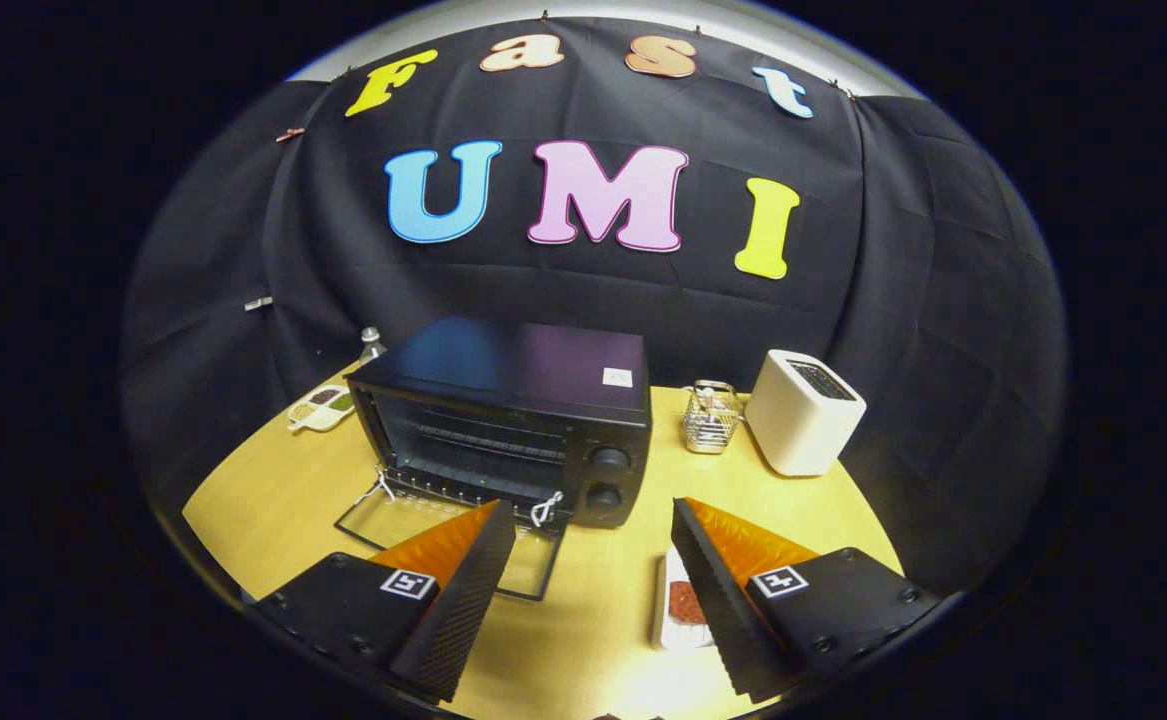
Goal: Open the toaster oven, put the food inside, and close the toaster oven door.
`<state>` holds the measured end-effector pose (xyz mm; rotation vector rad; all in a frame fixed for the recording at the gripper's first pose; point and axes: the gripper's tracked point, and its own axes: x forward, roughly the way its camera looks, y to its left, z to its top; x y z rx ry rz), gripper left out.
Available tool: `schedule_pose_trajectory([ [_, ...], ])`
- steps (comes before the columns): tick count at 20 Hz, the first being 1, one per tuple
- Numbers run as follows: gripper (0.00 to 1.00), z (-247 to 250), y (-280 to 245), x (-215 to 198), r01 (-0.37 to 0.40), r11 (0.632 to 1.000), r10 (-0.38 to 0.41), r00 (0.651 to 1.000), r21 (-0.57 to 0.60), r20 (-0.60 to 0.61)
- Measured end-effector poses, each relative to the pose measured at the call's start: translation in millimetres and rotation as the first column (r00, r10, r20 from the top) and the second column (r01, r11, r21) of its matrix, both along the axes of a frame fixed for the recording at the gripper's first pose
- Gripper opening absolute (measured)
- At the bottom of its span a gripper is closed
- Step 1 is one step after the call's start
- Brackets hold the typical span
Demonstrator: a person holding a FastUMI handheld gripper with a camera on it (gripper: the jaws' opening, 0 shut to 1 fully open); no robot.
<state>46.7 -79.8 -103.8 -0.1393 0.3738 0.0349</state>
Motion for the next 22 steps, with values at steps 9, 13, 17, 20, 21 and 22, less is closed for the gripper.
schedule_pose_trajectory([
  [9,0.98,0,-97,30,0.033,0.999,-0.031,0.998,0.04,-0.053],
  [13,0.98,-16,-134,31,0.062,0.997,-0.057,0.993,0.049,-0.105],
  [17,0.98,-46,-154,26,0.088,0.987,-0.063,0.98,0.131,-0.189],
  [20,0.98,-73,-173,15,0.126,0.974,-0.072,0.96,0.187,-0.272],
  [21,0.99,-84,-178,12,0.141,0.968,-0.074,0.952,0.209,-0.297],
  [22,0.99,-93,-181,9,0.15,0.958,-0.065,0.944,0.246,-0.323],
])
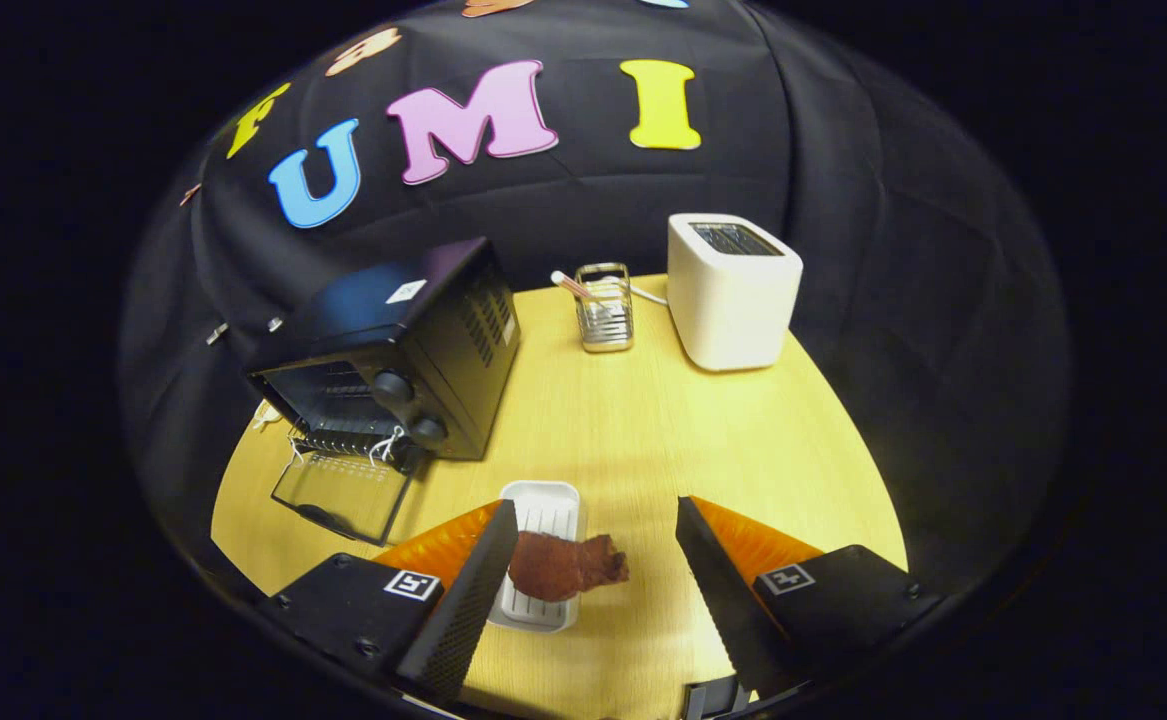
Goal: Open the toaster oven, put the food inside, and close the toaster oven door.
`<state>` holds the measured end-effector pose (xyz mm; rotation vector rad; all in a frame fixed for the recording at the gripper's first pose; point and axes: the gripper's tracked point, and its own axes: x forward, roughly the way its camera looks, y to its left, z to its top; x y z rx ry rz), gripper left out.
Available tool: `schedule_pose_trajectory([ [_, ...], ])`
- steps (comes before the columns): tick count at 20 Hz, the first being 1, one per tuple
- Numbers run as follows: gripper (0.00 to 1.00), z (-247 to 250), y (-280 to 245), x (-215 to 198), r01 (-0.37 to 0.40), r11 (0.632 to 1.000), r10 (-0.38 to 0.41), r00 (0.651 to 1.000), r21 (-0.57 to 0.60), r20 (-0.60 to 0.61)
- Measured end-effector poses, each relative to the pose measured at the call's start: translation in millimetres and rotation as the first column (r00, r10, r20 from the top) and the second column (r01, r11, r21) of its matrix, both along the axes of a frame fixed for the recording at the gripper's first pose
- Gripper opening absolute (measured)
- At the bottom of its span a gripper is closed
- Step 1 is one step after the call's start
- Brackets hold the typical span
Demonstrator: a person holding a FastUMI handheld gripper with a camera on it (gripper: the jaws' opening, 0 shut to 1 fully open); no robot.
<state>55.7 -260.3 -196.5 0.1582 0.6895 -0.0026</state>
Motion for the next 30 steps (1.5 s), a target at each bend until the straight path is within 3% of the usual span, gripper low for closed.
schedule_pose_trajectory([
  [4,0.99,-37,1,-6,0.013,0.983,0.008,0.993,0.182,-0.114],
  [8,0.96,-61,9,-7,0.045,0.933,0.029,0.98,0.357,-0.197],
  [9,0.93,-62,12,-7,0.05,0.918,0.036,0.978,0.393,-0.206],
  [11,0.75,-66,16,-6,0.059,0.893,0.051,0.971,0.445,-0.232],
  [13,0.54,-65,16,0,0.057,0.884,0.053,0.974,0.464,-0.221],
  [16,0.5,-67,19,-3,0.052,0.872,0.08,0.966,0.487,-0.247],
  [18,0.27,-69,20,-2,0.074,0.872,0.065,0.962,0.485,-0.264],
  [23,0.21,-66,27,-8,0.084,0.852,0.091,0.948,0.517,-0.304],
  [30,0.15,-54,30,-10,0.07,0.854,0.101,0.95,0.516,-0.296],
])
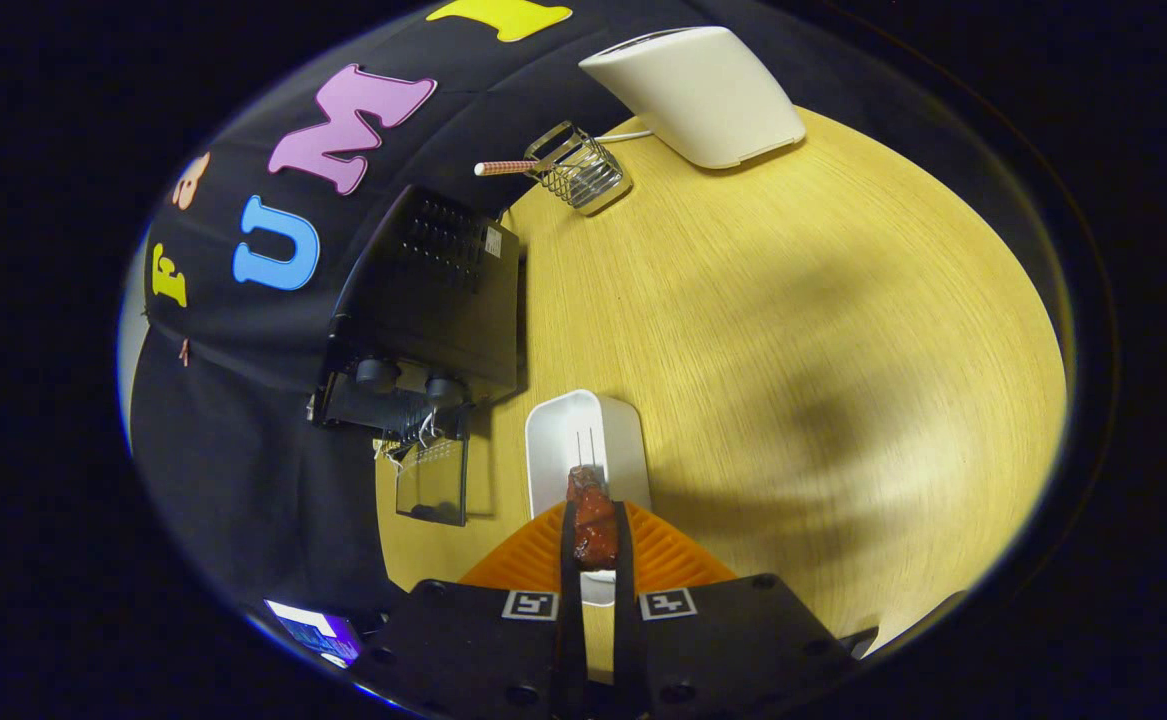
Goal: Open the toaster oven, put the food inside, and close the toaster oven door.
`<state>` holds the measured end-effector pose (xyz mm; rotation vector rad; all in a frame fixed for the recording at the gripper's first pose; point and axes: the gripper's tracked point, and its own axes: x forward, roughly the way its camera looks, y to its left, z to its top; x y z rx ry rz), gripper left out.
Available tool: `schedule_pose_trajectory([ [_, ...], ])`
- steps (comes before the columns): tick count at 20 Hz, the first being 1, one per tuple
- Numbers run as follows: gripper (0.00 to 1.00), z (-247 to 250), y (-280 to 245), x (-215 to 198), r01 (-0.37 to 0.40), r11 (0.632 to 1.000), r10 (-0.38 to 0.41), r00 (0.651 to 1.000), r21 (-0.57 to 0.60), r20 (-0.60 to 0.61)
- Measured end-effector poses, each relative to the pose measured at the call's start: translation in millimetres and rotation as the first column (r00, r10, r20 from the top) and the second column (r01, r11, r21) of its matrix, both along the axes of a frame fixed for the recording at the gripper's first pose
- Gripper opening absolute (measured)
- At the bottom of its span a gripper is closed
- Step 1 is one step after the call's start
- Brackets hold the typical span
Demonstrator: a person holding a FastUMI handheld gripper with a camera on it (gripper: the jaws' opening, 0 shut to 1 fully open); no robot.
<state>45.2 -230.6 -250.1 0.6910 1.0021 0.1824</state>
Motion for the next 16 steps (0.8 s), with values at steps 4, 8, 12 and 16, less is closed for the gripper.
schedule_pose_trajectory([
  [4,0.15,27,0,-4,0.02,1.0,-0.019,0.998,-0.018,0.055],
  [8,0.15,51,6,-12,0.074,0.996,-0.07,0.993,-0.043,0.1],
  [12,0.15,79,20,-28,0.128,0.991,-0.12,0.982,-0.046,0.148],
  [16,0.15,106,42,-50,0.202,0.979,-0.2,0.962,0.007,0.185],
])
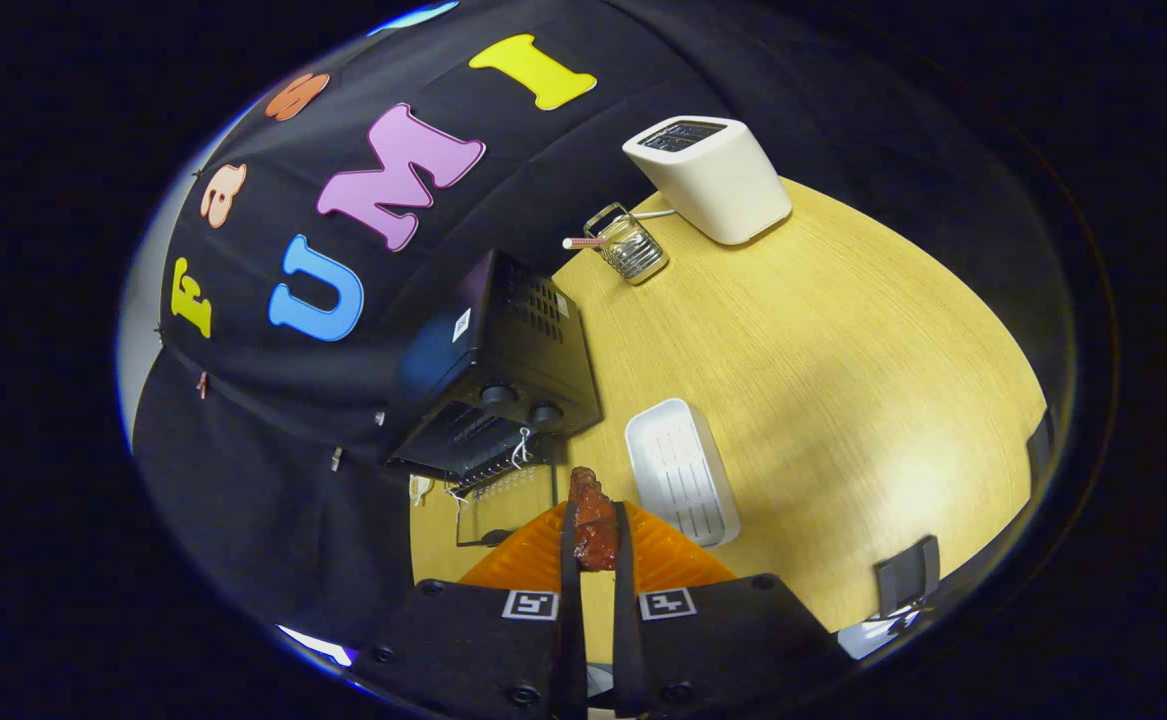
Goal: Open the toaster oven, put the food inside, and close the toaster oven door.
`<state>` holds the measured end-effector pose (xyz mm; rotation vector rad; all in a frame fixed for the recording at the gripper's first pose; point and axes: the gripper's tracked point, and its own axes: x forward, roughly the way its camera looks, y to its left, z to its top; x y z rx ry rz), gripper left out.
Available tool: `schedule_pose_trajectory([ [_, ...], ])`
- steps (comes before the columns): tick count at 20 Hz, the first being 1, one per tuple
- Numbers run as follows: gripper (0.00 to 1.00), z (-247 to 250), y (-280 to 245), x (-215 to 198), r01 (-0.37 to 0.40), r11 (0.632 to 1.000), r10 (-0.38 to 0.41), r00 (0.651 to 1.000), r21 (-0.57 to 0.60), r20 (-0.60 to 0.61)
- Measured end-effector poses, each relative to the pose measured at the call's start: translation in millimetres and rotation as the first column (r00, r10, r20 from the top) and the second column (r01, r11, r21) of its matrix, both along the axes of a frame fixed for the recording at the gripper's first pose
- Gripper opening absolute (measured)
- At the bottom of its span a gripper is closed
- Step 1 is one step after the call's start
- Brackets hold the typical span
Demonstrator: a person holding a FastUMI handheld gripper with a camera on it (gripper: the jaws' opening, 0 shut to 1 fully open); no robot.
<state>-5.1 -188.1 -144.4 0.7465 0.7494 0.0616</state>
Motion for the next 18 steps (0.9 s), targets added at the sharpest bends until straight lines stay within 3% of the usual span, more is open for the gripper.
schedule_pose_trajectory([
  [3,0.15,7,21,-19,0.037,0.999,-0.037,0.999,0.023,0.019],
  [8,0.15,4,67,-42,0.03,0.999,-0.032,0.998,0.038,0.048],
  [18,0.15,5,162,-38,0.011,0.995,-0.023,0.993,0.099,0.114],
])
